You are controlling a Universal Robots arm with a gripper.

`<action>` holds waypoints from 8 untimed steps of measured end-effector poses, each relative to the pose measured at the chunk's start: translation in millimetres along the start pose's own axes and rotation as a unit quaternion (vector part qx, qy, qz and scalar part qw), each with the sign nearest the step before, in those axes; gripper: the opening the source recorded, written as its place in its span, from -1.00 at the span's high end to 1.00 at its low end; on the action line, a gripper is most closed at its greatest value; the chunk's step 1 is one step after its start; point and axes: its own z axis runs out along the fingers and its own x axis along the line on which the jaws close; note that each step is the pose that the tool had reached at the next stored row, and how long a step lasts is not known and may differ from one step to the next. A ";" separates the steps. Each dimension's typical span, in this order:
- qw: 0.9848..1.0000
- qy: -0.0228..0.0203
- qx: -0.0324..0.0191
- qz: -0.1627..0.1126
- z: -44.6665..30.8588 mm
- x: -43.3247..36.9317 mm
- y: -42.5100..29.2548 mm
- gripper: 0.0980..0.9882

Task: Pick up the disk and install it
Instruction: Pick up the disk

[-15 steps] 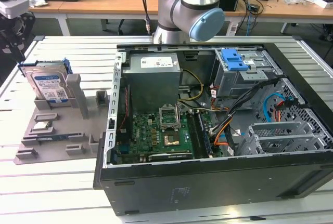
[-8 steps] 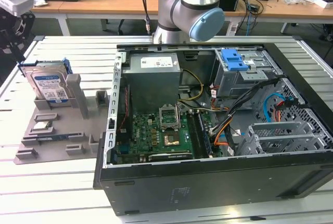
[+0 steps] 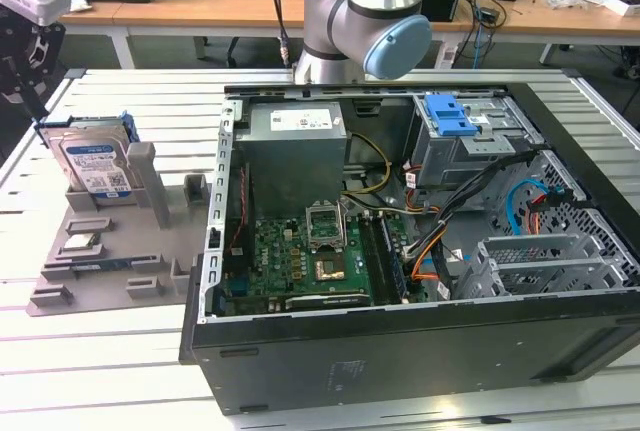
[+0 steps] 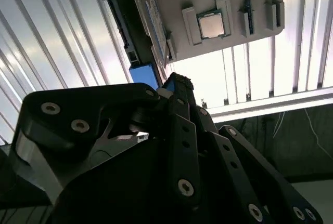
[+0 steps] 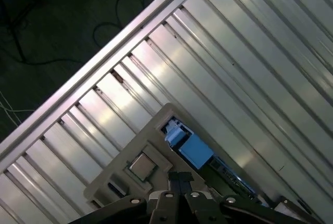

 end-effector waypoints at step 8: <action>0.997 0.002 -0.002 -0.083 0.0 0.0 0.0 0.98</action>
